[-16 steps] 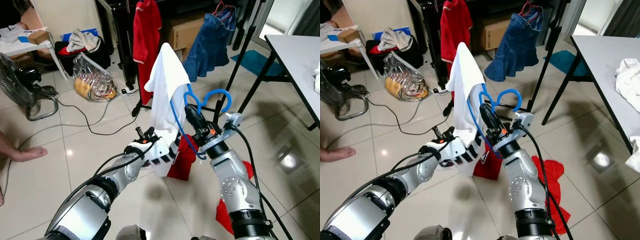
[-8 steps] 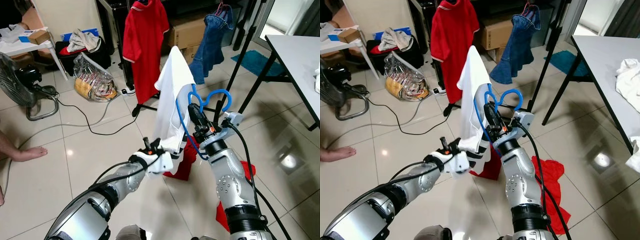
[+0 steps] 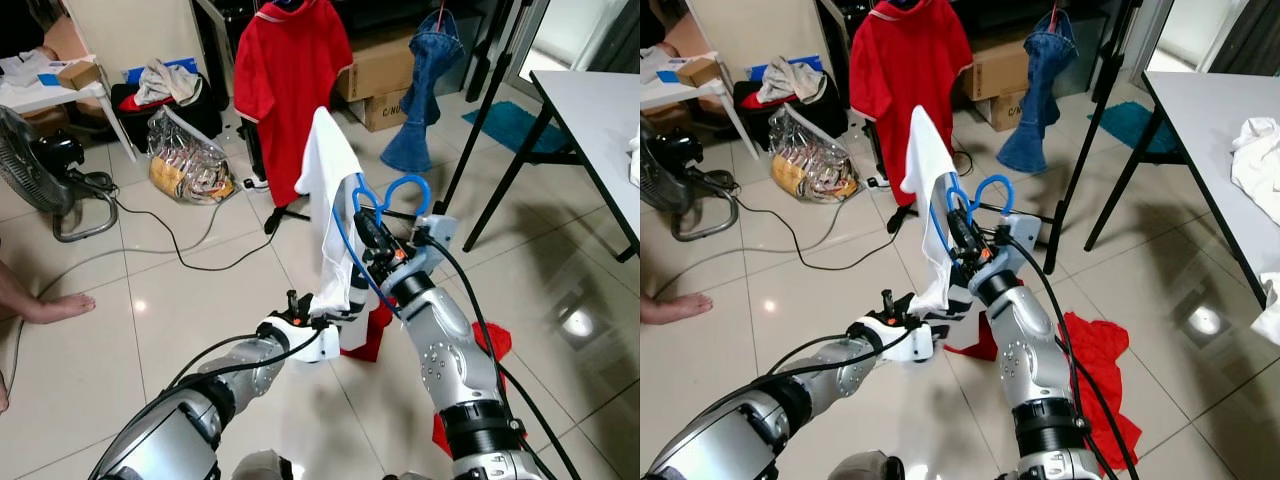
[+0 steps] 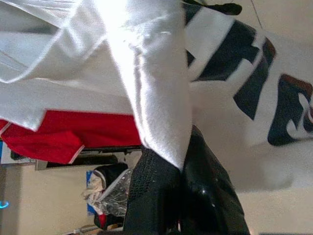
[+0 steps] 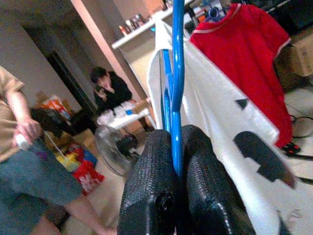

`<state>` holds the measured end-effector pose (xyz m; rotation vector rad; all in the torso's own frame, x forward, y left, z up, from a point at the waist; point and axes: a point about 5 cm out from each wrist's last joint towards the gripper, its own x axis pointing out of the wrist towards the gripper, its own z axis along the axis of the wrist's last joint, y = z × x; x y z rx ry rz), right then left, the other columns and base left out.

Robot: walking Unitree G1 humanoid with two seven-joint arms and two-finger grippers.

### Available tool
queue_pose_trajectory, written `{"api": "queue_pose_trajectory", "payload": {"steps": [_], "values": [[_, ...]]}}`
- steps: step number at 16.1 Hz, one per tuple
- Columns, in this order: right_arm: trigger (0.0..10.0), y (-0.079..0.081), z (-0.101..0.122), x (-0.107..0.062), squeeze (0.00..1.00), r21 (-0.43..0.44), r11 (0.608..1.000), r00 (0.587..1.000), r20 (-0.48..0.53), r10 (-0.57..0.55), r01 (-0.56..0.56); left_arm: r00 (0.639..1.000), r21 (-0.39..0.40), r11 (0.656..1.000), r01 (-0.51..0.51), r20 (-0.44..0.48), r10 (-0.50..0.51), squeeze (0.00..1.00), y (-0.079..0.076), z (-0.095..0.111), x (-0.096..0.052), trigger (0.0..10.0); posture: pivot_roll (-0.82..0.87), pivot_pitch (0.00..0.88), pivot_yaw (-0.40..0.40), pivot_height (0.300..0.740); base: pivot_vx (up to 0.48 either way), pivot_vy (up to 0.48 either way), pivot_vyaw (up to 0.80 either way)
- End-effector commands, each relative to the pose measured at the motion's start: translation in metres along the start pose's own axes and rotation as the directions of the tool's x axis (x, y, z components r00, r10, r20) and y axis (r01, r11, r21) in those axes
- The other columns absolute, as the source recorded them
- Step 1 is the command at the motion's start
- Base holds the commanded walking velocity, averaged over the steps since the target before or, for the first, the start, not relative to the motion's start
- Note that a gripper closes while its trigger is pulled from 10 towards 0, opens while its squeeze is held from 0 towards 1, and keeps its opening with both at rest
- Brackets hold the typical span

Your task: Hang hanger

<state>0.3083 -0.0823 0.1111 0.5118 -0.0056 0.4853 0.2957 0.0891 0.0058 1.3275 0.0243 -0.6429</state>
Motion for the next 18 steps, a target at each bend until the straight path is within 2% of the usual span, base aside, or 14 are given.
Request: {"api": "queue_pose_trajectory", "payload": {"steps": [1,5,7,8,9,10,12,13,14,18], "values": [[10.0,0.006,0.001,0.008,0.00,-0.031,0.999,1.000,-0.024,0.015,-0.016,1.000,0.039,0.999,0.000,0.003,0.000,0.00,0.004,0.001,0.002,10.0,0.09,0.007,0.075,0.740,0.000,0.000,0.00],[10.0,0.002,-0.002,0.008,0.00,-0.066,0.998,0.999,-0.044,-0.023,0.020,1.000,0.081,0.997,0.014,0.024,-0.016,0.00,0.005,0.008,0.006,10.0,0.08,0.008,0.078,0.740,0.000,0.000,0.00],[10.0,-0.002,-0.001,0.007,0.00,-0.062,0.997,0.998,-0.023,-0.054,0.052,1.000,0.017,1.000,0.009,0.001,-0.009,0.00,0.006,0.008,0.006,10.0,0.08,0.007,0.080,0.740,0.000,0.000,0.00],[10.0,-0.002,0.005,0.005,0.00,-0.041,0.998,0.999,0.029,-0.041,0.042,0.998,-0.132,0.991,-0.010,-0.057,0.003,0.00,0.006,0.003,0.006,10.0,0.08,0.007,0.081,0.740,0.000,0.000,0.00],[10.0,-0.001,0.008,0.004,0.00,-0.033,0.999,0.998,0.052,-0.033,0.035,0.997,-0.191,0.981,-0.022,-0.080,0.006,0.00,0.007,0.001,0.005,10.0,0.08,0.007,0.081,0.740,0.000,0.000,0.00],[10.0,-0.003,0.015,0.000,0.00,-0.014,1.000,0.993,0.119,-0.021,0.023,0.990,-0.343,0.937,-0.074,-0.141,0.027,0.00,0.009,-0.006,0.004,10.0,0.08,0.007,0.081,0.740,0.000,0.000,0.00],[10.0,-0.004,0.019,-0.003,0.00,-0.007,1.000,0.988,0.157,-0.012,0.013,0.985,-0.394,0.912,-0.116,-0.162,0.056,0.00,0.013,-0.011,0.003,10.0,0.09,0.008,0.080,0.740,0.000,0.000,0.00],[10.0,-0.004,0.019,-0.004,0.00,-0.014,1.000,0.985,0.171,-0.006,0.008,0.975,-0.482,0.856,-0.188,-0.199,0.102,0.00,0.019,-0.016,0.002,10.0,0.09,0.007,0.081,0.740,0.000,0.000,0.00],[10.0,-0.004,0.019,-0.004,0.00,-0.017,1.000,0.985,0.174,-0.002,0.005,0.971,-0.510,0.834,-0.211,-0.211,0.117,0.00,0.021,-0.018,0.001,10.0,0.09,0.007,0.081,0.740,0.000,0.000,0.00],[10.0,0.001,0.024,-0.003,0.00,-0.007,1.000,0.978,0.206,0.020,-0.019,0.965,-0.514,0.823,-0.241,-0.213,0.150,0.00,0.025,-0.019,0.001,10.0,0.09,0.005,0.081,0.740,0.000,0.000,0.00]]}}
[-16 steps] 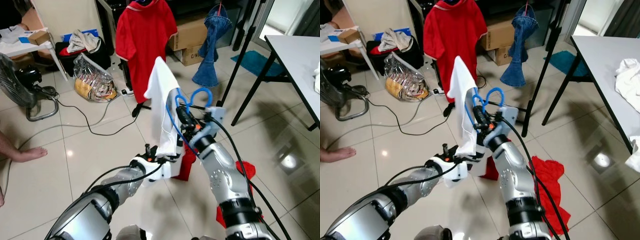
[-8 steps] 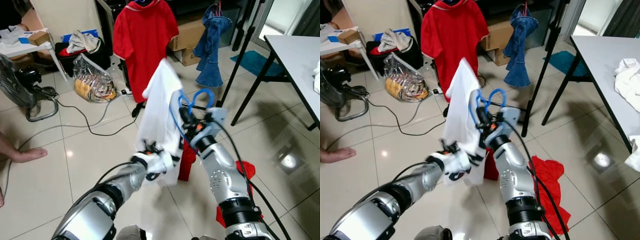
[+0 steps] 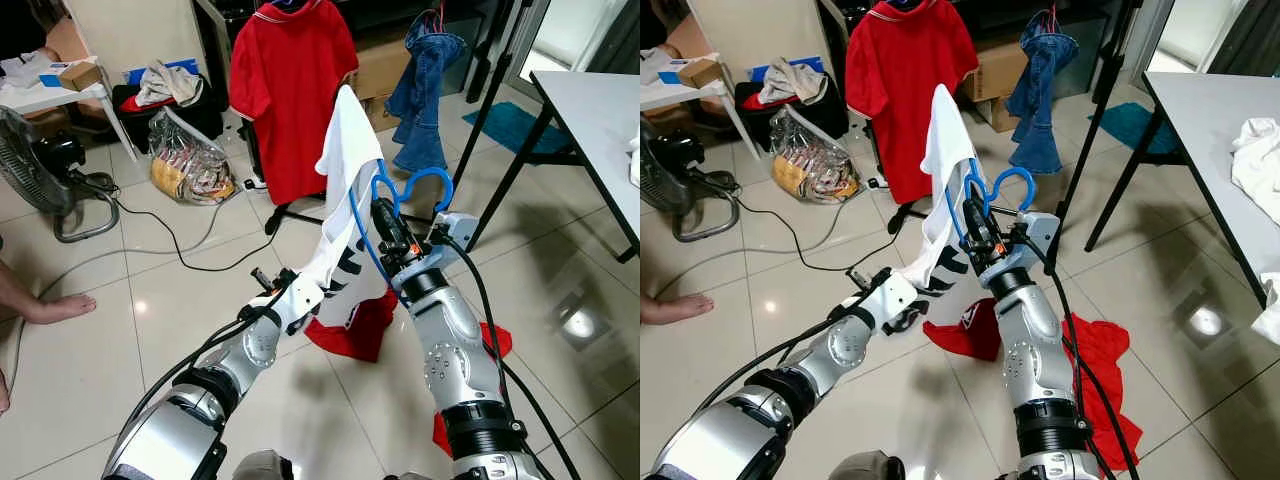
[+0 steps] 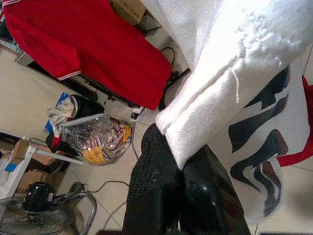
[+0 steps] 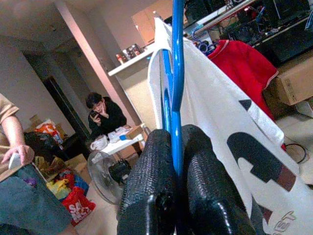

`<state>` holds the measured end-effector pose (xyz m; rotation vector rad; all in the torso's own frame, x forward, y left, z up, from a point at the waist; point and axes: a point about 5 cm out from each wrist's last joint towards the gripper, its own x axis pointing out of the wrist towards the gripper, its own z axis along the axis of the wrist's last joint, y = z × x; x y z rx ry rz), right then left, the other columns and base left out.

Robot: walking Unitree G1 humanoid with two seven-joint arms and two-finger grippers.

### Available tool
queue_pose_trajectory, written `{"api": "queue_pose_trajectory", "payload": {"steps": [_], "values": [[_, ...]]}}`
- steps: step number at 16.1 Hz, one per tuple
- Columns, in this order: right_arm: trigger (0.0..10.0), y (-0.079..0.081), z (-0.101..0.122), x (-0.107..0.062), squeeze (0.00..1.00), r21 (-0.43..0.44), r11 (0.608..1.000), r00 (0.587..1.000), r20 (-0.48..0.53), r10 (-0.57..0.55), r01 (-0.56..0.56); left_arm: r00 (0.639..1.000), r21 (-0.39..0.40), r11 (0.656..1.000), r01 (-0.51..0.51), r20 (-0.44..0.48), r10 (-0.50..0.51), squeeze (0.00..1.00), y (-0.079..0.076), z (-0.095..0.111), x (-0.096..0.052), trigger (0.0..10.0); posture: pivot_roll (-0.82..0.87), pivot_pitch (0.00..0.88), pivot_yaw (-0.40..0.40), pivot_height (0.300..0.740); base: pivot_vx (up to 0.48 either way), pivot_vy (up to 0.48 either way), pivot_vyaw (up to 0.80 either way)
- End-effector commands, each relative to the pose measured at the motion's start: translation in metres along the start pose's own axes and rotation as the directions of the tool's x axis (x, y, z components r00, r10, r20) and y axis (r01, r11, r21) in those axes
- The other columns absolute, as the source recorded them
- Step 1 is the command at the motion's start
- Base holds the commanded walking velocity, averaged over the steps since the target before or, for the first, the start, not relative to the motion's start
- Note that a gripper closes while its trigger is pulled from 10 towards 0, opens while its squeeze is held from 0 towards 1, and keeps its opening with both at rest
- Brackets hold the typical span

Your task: Hang hanger

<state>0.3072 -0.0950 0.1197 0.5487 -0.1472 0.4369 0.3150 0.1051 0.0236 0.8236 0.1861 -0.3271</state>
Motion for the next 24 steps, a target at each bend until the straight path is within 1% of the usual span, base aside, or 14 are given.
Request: {"api": "queue_pose_trajectory", "payload": {"steps": [1,2,3,6,7,9,11,14,16,18,21,22,23,24], "values": [[10.0,0.006,0.011,0.004,0.00,-0.004,1.000,0.998,0.062,0.031,-0.031,1.000,-0.013,1.000,-0.016,-0.006,0.016,0.00,0.001,-0.003,-0.002,10.0,0.09,0.006,0.081,0.740,0.000,0.000,0.00],[10.0,0.006,0.012,0.004,0.00,-0.003,0.999,0.997,0.070,0.033,-0.033,1.000,-0.029,0.999,-0.013,0.000,0.013,0.00,0.001,-0.003,-0.002,10.0,0.09,0.006,0.081,0.740,0.000,0.000,0.00],[10.0,0.007,0.013,0.004,0.00,-0.003,0.999,0.997,0.074,0.035,-0.035,1.000,-0.055,0.998,-0.014,0.007,0.015,1.00,0.002,-0.003,-0.002,10.0,0.09,0.006,0.081,0.740,0.000,0.000,0.00],[10.0,0.008,0.014,0.004,0.00,0.001,0.999,0.996,0.082,0.040,-0.040,1.000,-0.056,0.998,0.000,0.004,0.000,1.00,-0.001,-0.002,-0.002,10.0,0.09,0.006,0.081,0.740,0.000,0.000,0.00],[10.0,0.008,0.015,0.004,0.00,-0.001,0.999,0.995,0.086,0.042,-0.042,1.000,-0.059,0.998,0.016,-0.002,-0.016,0.00,-0.003,-0.002,-0.002,10.0,0.09,0.008,0.079,0.740,0.000,0.000,0.00],[10.0,0.006,0.017,0.003,0.00,-0.051,0.998,0.995,0.093,0.033,-0.029,0.999,-0.092,0.995,0.031,-0.007,-0.031,0.00,-0.005,-0.003,-0.003,10.0,0.09,0.006,0.080,0.740,0.000,0.000,0.00],[10.0,0.006,0.018,0.003,0.00,-0.060,0.998,0.994,0.103,0.023,-0.017,1.000,-0.095,0.995,0.029,-0.009,-0.030,0.00,-0.005,-0.003,-0.003,10.0,0.09,0.006,0.080,0.740,0.000,0.000,0.00],[10.0,0.005,0.020,0.004,0.00,-0.066,0.998,0.993,0.120,0.012,-0.004,1.000,-0.073,0.997,0.020,-0.006,-0.020,0.00,-0.007,-0.003,-0.004,10.0,0.09,0.004,0.082,0.740,0.000,0.000,0.00],[10.0,0.005,0.022,0.004,0.00,-0.118,0.993,0.991,0.134,0.015,0.001,0.999,-0.047,0.999,-0.017,0.042,0.019,0.00,-0.005,0.001,-0.004,10.0,0.09,0.005,0.082,0.740,0.000,0.000,0.00],[10.0,0.004,0.025,0.004,0.00,-0.160,0.987,0.989,0.149,-0.004,0.028,0.970,-0.061,0.983,-0.175,0.161,0.183,0.00,0.019,0.015,-0.001,10.0,0.09,0.004,0.082,0.740,0.000,0.000,0.00],[10.0,0.005,0.022,0.002,0.00,-0.198,0.980,0.991,0.133,0.014,0.012,0.918,-0.080,0.951,-0.299,0.249,0.310,0.00,0.046,0.027,0.001,10.0,0.10,0.005,0.081,0.740,0.000,0.000,0.00],[10.0,0.007,0.018,0.001,0.00,-0.224,0.975,0.993,0.115,0.037,-0.010,0.896,-0.070,0.939,-0.336,0.284,0.341,0.23,0.058,0.033,0.003,10.0,0.10,0.005,0.081,0.740,0.000,0.000,0.00],[10.0,0.009,0.016,0.000,0.00,-0.234,0.972,0.993,0.109,0.047,-0.021,0.892,-0.054,0.938,-0.341,0.295,0.341,0.34,0.062,0.035,0.004,10.0,0.10,0.005,0.081,0.740,0.000,0.000,0.00],[10.0,0.012,0.014,0.001,0.00,-0.252,0.967,0.993,0.101,0.068,-0.041,0.880,0.002,0.934,-0.359,0.335,0.337,0.82,0.068,0.039,0.005,10.0,0.11,0.004,0.077,0.740,0.000,0.000,0.00]]}}
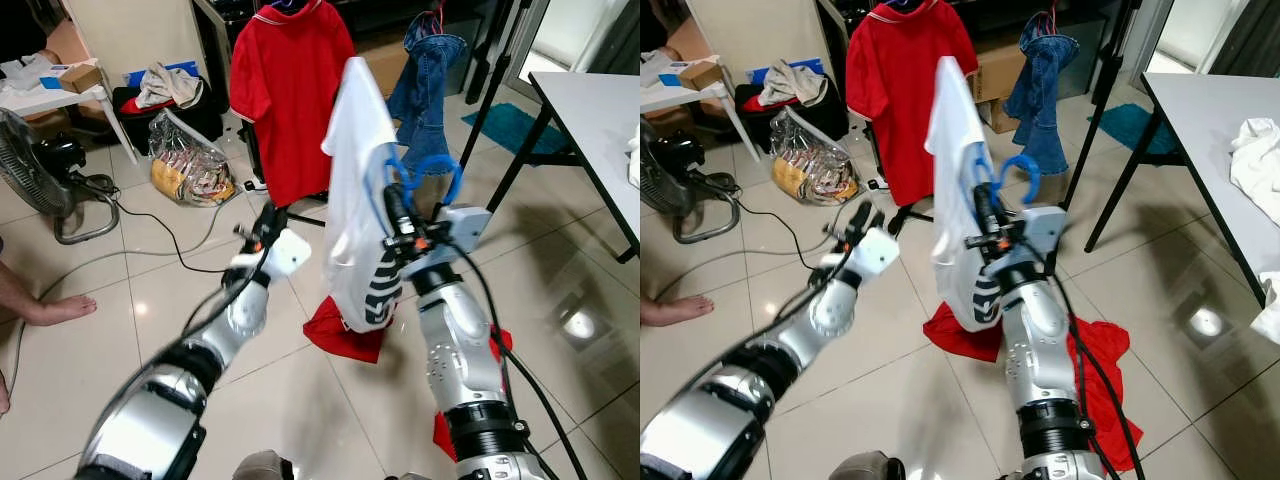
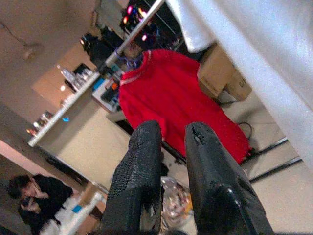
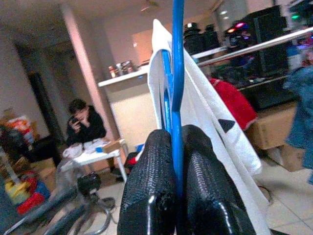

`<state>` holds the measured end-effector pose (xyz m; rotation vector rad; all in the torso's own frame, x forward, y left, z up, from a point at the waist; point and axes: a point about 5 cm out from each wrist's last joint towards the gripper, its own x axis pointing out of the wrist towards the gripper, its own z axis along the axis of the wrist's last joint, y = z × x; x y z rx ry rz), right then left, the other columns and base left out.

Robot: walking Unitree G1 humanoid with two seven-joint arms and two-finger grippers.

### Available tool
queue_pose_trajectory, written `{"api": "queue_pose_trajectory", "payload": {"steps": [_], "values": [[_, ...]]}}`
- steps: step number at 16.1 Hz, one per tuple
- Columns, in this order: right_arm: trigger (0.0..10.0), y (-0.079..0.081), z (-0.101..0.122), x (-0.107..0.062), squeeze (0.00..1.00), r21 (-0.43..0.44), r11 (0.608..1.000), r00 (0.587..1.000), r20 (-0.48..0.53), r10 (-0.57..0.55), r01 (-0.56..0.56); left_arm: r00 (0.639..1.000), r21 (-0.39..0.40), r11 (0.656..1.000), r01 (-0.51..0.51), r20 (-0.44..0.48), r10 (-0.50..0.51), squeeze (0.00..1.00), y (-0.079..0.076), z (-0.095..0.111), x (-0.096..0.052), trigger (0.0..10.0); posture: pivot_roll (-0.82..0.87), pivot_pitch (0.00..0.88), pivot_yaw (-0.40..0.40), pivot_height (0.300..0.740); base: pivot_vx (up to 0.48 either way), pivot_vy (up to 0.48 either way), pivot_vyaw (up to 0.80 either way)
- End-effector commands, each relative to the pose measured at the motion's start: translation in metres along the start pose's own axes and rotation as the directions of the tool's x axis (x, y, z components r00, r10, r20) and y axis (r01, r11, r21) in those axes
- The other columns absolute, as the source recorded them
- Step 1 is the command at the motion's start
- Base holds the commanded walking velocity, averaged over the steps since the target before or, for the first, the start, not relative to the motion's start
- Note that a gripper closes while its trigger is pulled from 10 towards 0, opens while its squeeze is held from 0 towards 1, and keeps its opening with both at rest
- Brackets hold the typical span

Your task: Hang hanger

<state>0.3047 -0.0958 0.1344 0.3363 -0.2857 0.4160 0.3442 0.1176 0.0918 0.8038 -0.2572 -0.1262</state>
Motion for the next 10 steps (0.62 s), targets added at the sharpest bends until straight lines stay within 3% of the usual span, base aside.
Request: {"api": "queue_pose_trajectory", "payload": {"steps": [1,5,6,7,10], "values": [[10.0,0.008,0.002,0.000,0.00,-0.037,0.998,0.998,0.025,0.050,-0.049,0.997,0.048,0.999,0.013,0.072,-0.017,1.00,0.006,0.005,0.003,10.0,0.10,0.003,0.078,0.740,0.000,0.000,0.00],[10.0,0.017,0.002,0.001,0.00,-0.073,0.991,0.993,0.028,0.112,-0.109,0.991,0.059,0.993,0.105,0.072,-0.109,0.97,0.002,0.010,0.010,10.0,0.10,0.001,0.080,0.740,0.000,0.000,0.00],[10.0,0.018,0.002,0.001,0.00,-0.075,0.990,0.993,0.028,0.118,-0.116,0.991,0.063,0.992,0.109,0.069,-0.113,0.44,0.002,0.010,0.011,10.0,0.10,0.001,0.081,0.740,0.000,0.000,0.00],[10.0,0.021,0.002,0.001,0.00,-0.078,0.988,0.991,0.029,0.134,-0.131,0.991,0.065,0.992,0.109,0.065,-0.113,0.00,0.004,0.012,0.014,10.0,0.10,0.001,0.081,0.740,0.000,0.000,0.00],[10.0,0.025,0.004,0.002,0.00,-0.077,0.985,0.987,0.037,0.156,-0.153,0.989,0.066,0.990,0.122,0.072,-0.126,0.00,0.008,0.017,0.022,10.0,0.10,0.000,0.081,0.740,0.000,0.000,0.00]]}}
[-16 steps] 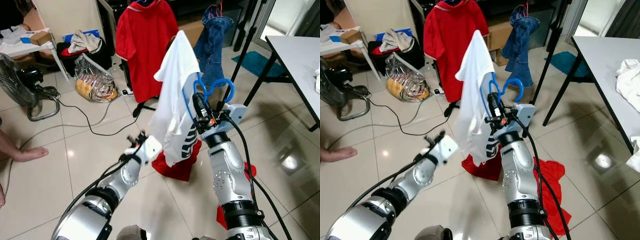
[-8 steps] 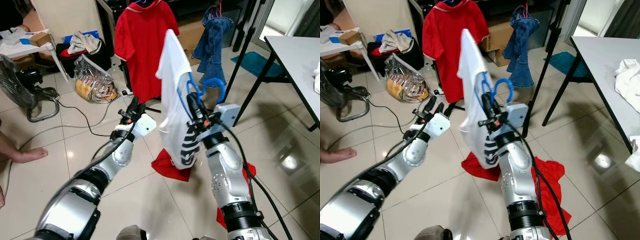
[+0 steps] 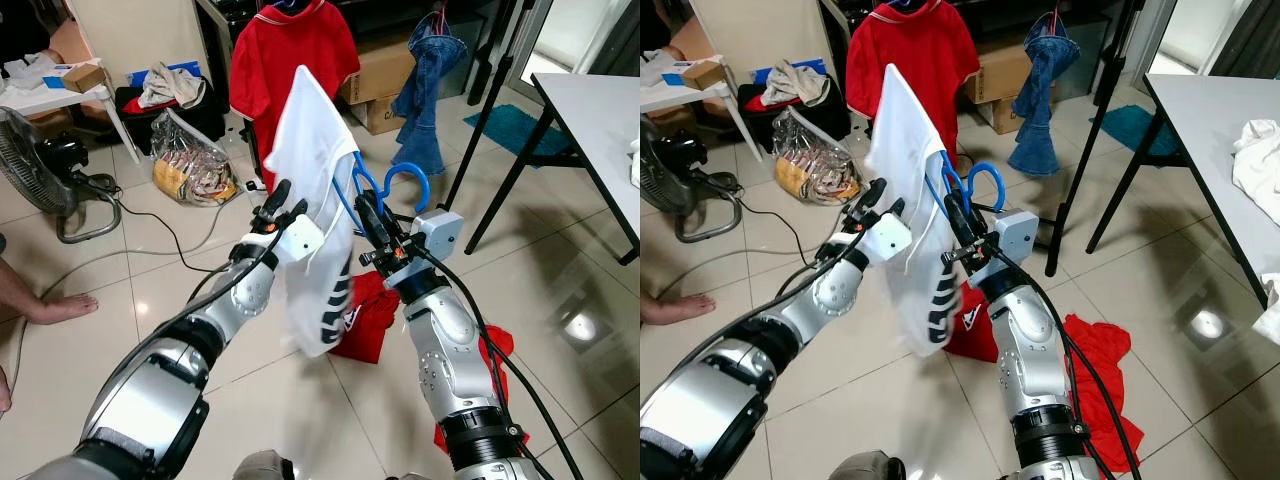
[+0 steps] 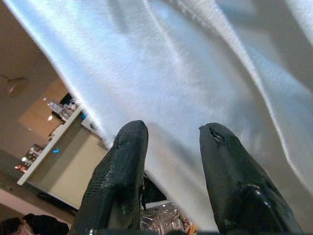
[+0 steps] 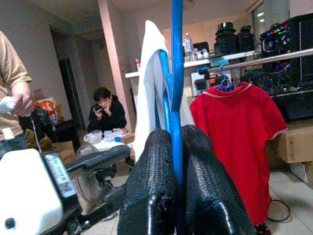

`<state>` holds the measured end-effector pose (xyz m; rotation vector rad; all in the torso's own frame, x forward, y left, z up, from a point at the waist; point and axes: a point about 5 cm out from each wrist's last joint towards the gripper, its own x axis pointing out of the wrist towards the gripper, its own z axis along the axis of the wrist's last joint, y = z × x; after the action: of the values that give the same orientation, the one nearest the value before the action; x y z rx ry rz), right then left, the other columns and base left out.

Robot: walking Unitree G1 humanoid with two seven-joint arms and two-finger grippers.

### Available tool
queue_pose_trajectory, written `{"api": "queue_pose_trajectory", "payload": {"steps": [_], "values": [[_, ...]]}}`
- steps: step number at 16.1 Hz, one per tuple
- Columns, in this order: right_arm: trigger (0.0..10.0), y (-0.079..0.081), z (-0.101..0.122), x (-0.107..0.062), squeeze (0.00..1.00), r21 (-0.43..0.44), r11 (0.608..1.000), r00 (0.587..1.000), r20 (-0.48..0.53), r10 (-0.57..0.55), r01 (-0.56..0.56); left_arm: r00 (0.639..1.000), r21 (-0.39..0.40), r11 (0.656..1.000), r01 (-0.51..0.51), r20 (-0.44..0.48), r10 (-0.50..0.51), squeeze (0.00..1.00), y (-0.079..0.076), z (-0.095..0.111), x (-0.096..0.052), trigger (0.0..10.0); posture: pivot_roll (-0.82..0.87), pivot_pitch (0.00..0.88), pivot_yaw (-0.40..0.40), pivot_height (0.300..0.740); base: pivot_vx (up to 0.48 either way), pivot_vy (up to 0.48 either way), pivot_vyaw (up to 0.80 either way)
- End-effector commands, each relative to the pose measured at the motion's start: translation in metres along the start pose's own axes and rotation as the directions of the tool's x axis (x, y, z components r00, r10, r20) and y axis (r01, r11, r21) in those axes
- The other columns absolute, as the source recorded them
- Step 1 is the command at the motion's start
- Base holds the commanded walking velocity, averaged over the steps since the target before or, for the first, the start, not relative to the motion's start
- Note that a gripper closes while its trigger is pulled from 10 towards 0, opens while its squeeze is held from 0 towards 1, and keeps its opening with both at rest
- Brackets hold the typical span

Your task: Hang hanger

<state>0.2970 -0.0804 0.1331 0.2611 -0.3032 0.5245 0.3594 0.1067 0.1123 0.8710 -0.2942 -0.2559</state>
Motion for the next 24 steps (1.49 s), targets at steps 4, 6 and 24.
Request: {"api": "queue_pose_trajectory", "payload": {"steps": [4,6,24], "values": [[10.0,0.008,0.010,0.006,0.00,-0.024,0.999,0.997,0.059,0.043,-0.041,0.996,0.026,0.996,0.080,0.035,-0.080,0.00,-0.003,0.008,0.006,10.0,0.09,0.000,0.082,0.740,0.000,0.000,0.00],[10.0,0.008,0.010,0.005,0.00,-0.027,0.999,0.997,0.060,0.043,-0.041,0.993,0.028,0.994,0.103,0.050,-0.104,0.00,-0.007,0.011,0.006,10.0,0.09,0.000,0.085,0.740,0.000,0.000,0.00],[10.0,0.002,0.010,0.003,0.00,-0.033,0.999,0.998,0.052,0.019,-0.017,0.977,-0.205,0.966,0.156,0.177,-0.120,0.02,-0.031,0.026,-0.012,10.0,0.09,0.000,0.078,0.740,0.000,0.000,0.00]]}}
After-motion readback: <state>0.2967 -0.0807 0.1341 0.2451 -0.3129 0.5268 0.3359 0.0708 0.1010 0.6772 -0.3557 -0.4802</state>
